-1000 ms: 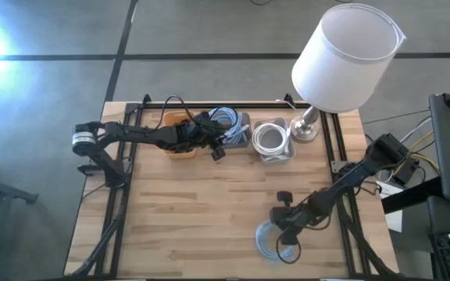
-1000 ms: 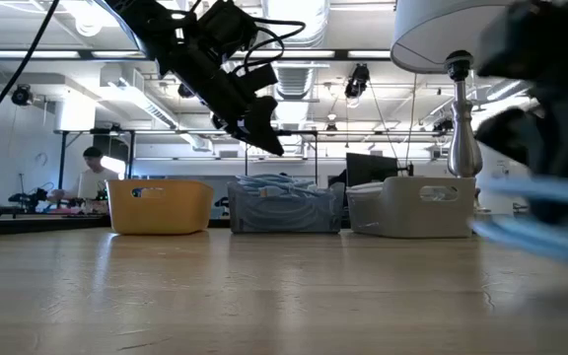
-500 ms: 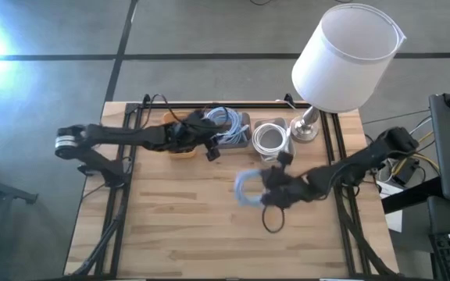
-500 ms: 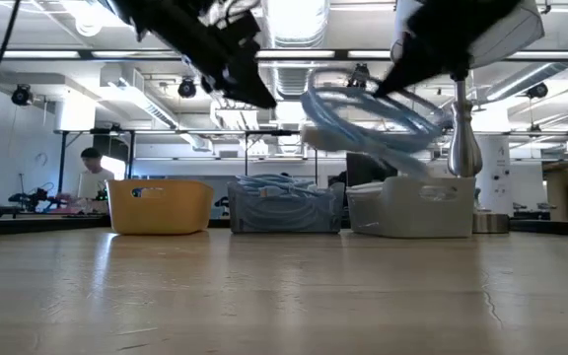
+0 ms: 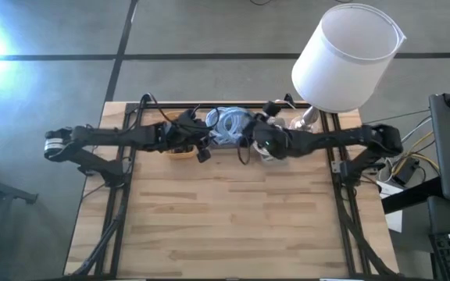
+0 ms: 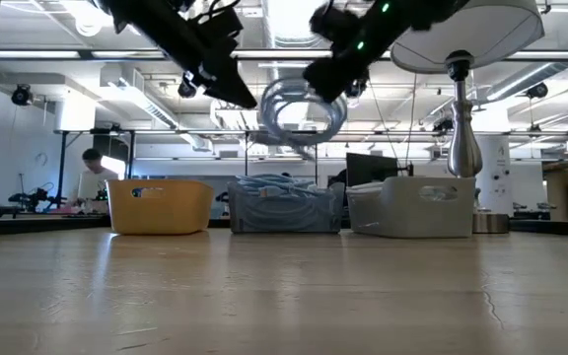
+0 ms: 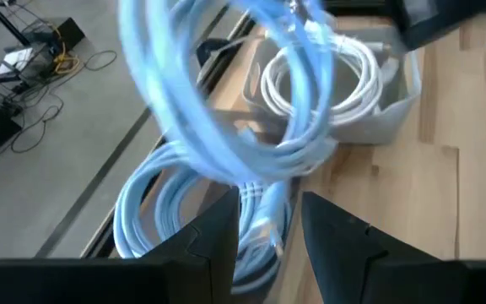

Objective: Pick & Place USB Port
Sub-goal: Put the blue charger cable into the black bin

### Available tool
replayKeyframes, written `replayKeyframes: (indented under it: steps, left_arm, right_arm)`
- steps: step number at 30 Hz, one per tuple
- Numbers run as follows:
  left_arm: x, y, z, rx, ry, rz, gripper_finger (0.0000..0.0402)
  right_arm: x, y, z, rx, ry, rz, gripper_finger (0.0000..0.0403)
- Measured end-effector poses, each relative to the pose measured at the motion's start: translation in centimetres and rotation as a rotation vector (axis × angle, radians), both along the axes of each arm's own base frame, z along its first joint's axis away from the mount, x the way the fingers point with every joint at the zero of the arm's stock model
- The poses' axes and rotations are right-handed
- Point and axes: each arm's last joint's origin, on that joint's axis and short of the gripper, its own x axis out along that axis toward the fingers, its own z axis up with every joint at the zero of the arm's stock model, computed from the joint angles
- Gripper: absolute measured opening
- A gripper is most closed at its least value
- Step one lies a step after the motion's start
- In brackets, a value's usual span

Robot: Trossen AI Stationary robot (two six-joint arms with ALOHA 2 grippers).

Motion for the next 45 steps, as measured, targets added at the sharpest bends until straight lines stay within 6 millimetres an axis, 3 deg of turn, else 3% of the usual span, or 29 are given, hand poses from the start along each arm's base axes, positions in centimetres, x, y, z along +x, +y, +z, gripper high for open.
replayKeyframes:
  steps: [6, 11, 20, 28, 33, 40, 45]
  left_arm:
    - [-0.2, 0.0, -0.8, -0.011, 0.019, 0.003, 0.0133]
    - [-0.2, 0.0, -0.8, -0.012, 0.023, 0.004, 0.0133]
    - [-0.2, 0.0, -0.8, -0.012, 0.022, 0.004, 0.0133]
    - [-0.2, 0.0, -0.8, -0.026, 0.015, 0.012, 0.0133]
    - [-0.2, 0.0, -0.8, -0.027, 0.015, 0.013, 0.0133]
    - [-0.3, 0.0, -1.0, -0.034, 0.019, 0.018, 0.0133]
    - [-0.4, -0.1, -1.2, -0.07, 0.004, 0.037, 0.0133]
  right_arm:
    - [2.4, -4.7, -4.3, 0.051, 0.116, -0.043, 0.0013]
    - [3.7, -7.3, -7.2, 0.051, 0.192, -0.124, 0.0013]
    - [5.8, -8.5, -9.8, 0.025, 0.314, -0.134, 0.0013]
    - [6.2, -8.4, -9.8, 0.069, 0.382, -0.112, 0.0042]
    - [5.6, -8.2, -8.1, 0.083, 0.354, -0.122, 0.0069]
    - [3.8, -7.5, -6.2, 0.143, 0.338, -0.16, 0.0094]
    - [2.0, -6.8, -5.4, 0.284, 0.32, -0.17, 0.0099]
